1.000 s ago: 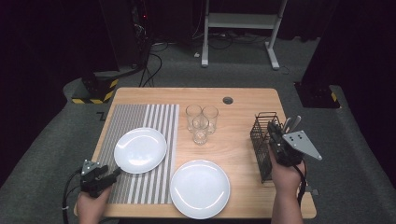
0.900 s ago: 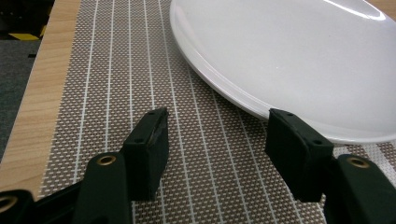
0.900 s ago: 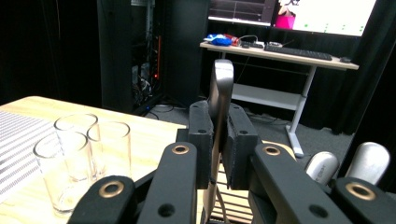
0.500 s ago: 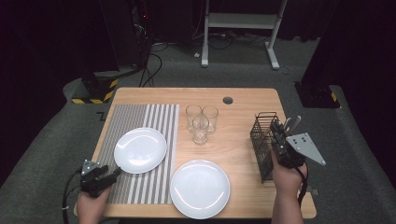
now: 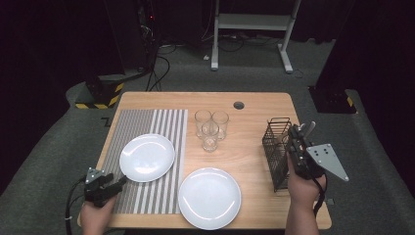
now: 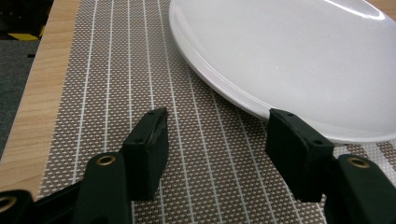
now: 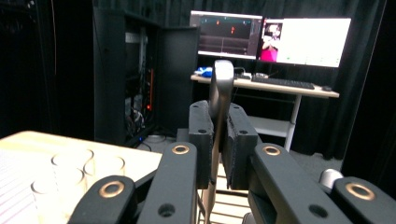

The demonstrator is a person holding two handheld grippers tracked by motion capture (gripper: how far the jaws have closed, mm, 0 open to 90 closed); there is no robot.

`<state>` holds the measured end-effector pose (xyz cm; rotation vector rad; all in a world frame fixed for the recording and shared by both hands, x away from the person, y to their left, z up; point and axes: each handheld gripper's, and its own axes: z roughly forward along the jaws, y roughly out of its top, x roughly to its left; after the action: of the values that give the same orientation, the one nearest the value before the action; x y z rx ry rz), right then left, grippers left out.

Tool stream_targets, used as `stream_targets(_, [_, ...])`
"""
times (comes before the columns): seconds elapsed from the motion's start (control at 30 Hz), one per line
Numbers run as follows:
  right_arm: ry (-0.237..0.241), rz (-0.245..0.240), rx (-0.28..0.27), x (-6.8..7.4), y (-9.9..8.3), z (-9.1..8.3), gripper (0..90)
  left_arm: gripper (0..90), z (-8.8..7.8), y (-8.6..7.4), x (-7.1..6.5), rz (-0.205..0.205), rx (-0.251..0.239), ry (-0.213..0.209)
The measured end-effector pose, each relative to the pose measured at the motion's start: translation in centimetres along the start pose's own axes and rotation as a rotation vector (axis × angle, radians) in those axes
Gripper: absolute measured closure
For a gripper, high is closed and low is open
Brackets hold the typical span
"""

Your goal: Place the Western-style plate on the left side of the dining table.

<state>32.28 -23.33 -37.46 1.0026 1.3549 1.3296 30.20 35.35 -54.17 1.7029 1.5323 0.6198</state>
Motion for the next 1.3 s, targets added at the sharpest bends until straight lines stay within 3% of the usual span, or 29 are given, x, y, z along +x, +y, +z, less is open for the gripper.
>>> stream_targets(0.63, [-0.011,0.003,-0.108,0.0,1.5,-1.1,83.5,39.4,0.0,0.0,0.0,0.002,0.001,0.001])
stream_targets(1.17, [0.002,-0.01,-0.181,0.4,3.2,-1.8,83.5,39.3,0.0,0.0,0.0,0.004,0.001,0.002])
stream_targets(1.3, [0.021,0.005,-0.191,0.7,3.4,-1.9,83.5,39.3,0.0,0.0,-0.1,0.007,0.002,0.004])
